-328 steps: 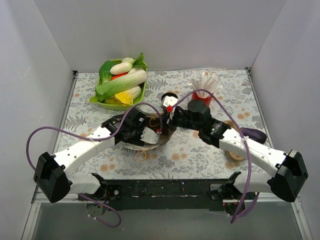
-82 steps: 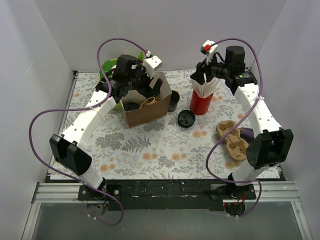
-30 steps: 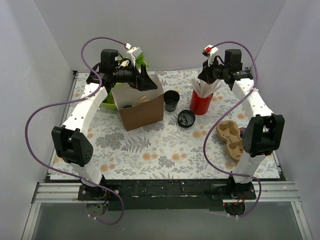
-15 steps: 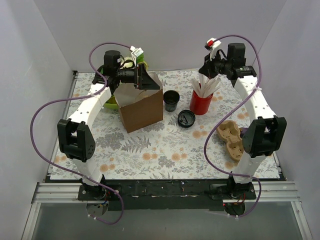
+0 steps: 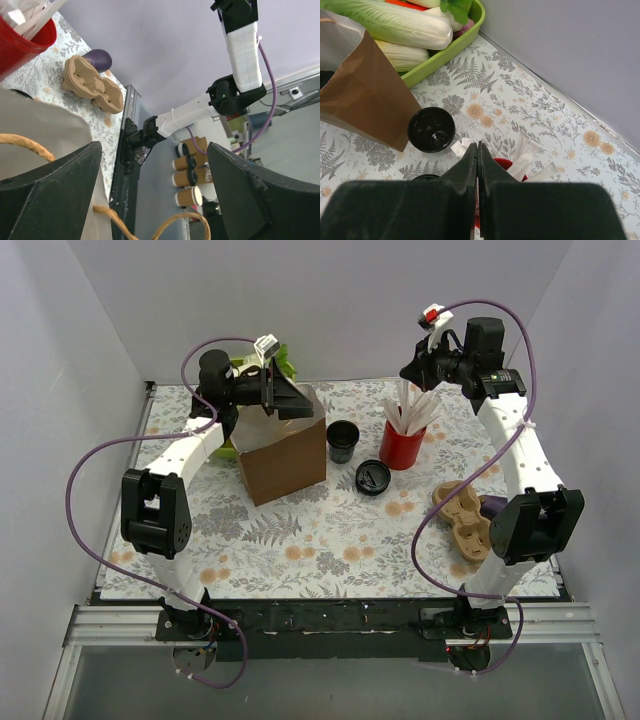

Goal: Pack the takeout coffee

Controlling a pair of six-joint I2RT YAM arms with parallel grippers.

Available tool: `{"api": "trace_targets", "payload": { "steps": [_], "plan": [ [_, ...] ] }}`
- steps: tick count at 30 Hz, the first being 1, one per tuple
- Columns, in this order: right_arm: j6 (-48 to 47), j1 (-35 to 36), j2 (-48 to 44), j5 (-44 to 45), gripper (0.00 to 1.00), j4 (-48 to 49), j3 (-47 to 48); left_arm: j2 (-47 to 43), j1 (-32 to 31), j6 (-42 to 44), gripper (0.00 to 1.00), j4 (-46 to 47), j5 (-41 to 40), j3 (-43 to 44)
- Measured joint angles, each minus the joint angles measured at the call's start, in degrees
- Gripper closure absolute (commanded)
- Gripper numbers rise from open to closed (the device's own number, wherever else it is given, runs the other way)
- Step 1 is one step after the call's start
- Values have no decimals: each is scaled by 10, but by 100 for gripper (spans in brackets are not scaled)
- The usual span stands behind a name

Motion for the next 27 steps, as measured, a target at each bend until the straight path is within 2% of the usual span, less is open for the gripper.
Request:
{"api": "trace_targets", "payload": {
  "steps": [10, 18, 27],
  "plan": [
    [19, 0, -2, -7, 99, -5, 1, 3, 17, -126, 13, 82, 24, -18],
    [29, 0, -7, -13, 99, -16, 1, 3, 17, -150, 12, 72, 39, 4],
    [42, 0, -7, -17, 99, -23, 36, 3, 22, -143, 13, 59, 53, 78]
  ]
}}
